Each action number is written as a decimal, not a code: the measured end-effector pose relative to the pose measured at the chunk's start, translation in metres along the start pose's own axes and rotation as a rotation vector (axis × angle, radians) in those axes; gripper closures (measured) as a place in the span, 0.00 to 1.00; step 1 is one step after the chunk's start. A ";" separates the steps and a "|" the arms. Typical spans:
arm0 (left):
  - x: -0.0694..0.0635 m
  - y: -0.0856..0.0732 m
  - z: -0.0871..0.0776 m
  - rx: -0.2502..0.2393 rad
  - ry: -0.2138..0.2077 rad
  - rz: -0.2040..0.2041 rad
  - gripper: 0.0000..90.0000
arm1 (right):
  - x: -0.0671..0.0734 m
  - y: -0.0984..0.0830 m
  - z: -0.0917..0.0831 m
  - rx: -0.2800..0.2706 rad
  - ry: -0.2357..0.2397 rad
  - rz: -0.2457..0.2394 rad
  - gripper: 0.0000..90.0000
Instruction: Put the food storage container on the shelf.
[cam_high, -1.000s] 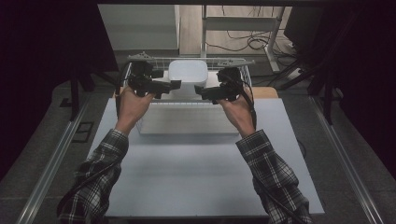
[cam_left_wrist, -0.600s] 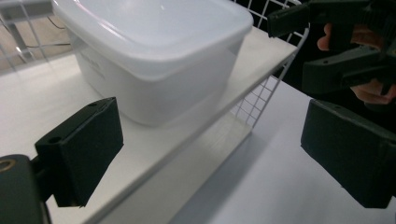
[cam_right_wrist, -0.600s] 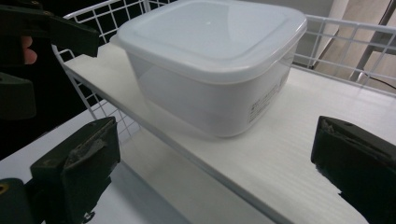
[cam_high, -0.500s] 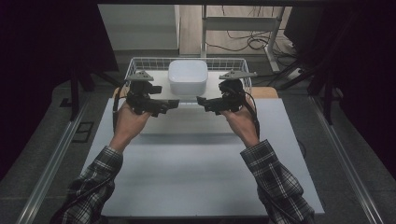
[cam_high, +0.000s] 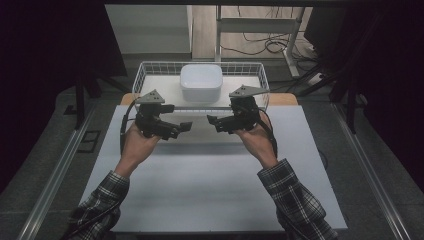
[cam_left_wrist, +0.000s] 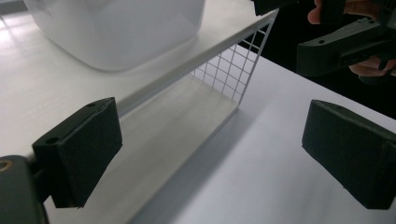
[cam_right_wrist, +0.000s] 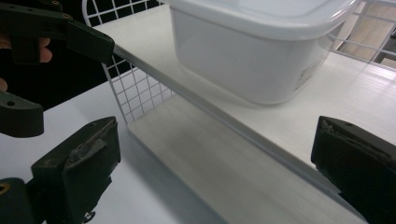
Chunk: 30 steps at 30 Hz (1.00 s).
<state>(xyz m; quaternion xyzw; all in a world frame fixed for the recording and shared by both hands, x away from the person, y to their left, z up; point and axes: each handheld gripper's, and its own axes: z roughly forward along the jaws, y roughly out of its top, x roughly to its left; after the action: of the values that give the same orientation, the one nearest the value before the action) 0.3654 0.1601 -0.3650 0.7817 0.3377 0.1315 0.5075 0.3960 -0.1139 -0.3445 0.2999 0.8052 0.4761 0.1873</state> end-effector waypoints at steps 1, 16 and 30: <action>-0.001 -0.004 0.000 -0.001 -0.003 -0.004 0.05 | 0.002 -0.001 0.000 0.001 -0.001 -0.005 0.01; -0.015 -0.035 0.009 0.025 -0.015 -0.001 0.05 | 0.013 -0.028 -0.008 0.002 0.035 -0.020 0.01; -0.031 -0.066 0.012 0.031 -0.042 -0.019 0.06 | 0.014 -0.066 -0.021 -0.003 0.056 0.012 0.01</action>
<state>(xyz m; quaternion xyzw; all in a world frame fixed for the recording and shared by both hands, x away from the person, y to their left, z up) 0.3232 0.1484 -0.4239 0.7890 0.3362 0.1048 0.5034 0.3529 -0.1426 -0.3928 0.2909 0.8075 0.4868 0.1621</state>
